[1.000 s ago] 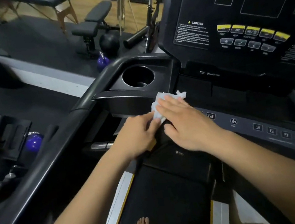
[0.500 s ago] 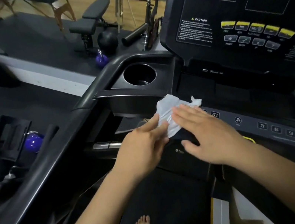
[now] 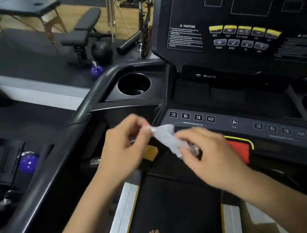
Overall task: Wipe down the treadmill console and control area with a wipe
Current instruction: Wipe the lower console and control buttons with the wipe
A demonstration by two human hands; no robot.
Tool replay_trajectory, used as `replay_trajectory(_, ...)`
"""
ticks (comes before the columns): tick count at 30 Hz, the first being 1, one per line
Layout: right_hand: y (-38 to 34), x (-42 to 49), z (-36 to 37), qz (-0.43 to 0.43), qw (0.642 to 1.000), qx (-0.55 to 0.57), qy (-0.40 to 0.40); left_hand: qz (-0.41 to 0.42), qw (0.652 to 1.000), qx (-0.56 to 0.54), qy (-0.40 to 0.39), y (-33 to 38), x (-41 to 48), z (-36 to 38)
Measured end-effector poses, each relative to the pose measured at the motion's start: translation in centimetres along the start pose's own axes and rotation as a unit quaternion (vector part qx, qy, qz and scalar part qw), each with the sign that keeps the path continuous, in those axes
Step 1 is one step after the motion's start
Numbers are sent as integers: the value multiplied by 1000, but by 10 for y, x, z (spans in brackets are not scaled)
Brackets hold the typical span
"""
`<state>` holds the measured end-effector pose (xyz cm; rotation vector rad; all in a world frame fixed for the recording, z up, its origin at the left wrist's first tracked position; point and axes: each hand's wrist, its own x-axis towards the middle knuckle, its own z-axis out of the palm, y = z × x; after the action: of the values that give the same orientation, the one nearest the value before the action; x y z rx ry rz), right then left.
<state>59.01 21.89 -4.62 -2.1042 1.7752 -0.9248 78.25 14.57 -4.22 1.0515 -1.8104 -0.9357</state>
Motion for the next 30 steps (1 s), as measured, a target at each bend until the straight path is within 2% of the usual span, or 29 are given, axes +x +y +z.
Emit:
replay_trajectory(3, -10, 25, -26, 132, 976, 164, 61, -76, 991, -108, 4, 18, 20, 6)
replay_trajectory(6, -5, 41, -44, 212, 916, 329, 94, -110, 984, -140, -17, 24, 27, 12)
replay_trajectory(9, 4, 45, -57, 263, 858, 431, 96, -119, 978, -147, -91, 23, 26, 12)
replay_trajectory(13, 13, 48, -70, 270, 824, 488, 99, -105, 967, -123, -194, 22, 24, 9)
replay_trajectory(15, 11, 49, -73, 256, 819, 509, 68, -99, 965, -100, -219, 22, 24, 11)
replay_trajectory(18, 1, 50, -76, 230, 808, 540, -40, -93, 960, -149, -218, 25, 25, 18)
replay_trajectory(19, -1, 51, -76, 230, 794, 560, -49, -96, 957, -172, -212, 27, 25, 23)
replay_trajectory(21, 0, 52, -73, 259, 740, 620, -37, -118, 947, -238, -181, 30, 23, 30)
replay_trajectory(23, 1, 46, -65, 298, 696, 648, -80, -162, 927, -311, -133, 32, 19, 33)
replay_trajectory(25, 4, 36, -55, 334, 705, 612, -127, -181, 922, -330, -90, 28, 17, 31)
replay_trajectory(28, 6, 34, -51, 362, 762, 529, -92, -195, 927, -315, -62, 22, 19, 24)
replay_trajectory(30, 6, 38, -56, 350, 779, 516, -67, -191, 922, -330, -74, 22, 23, 20)
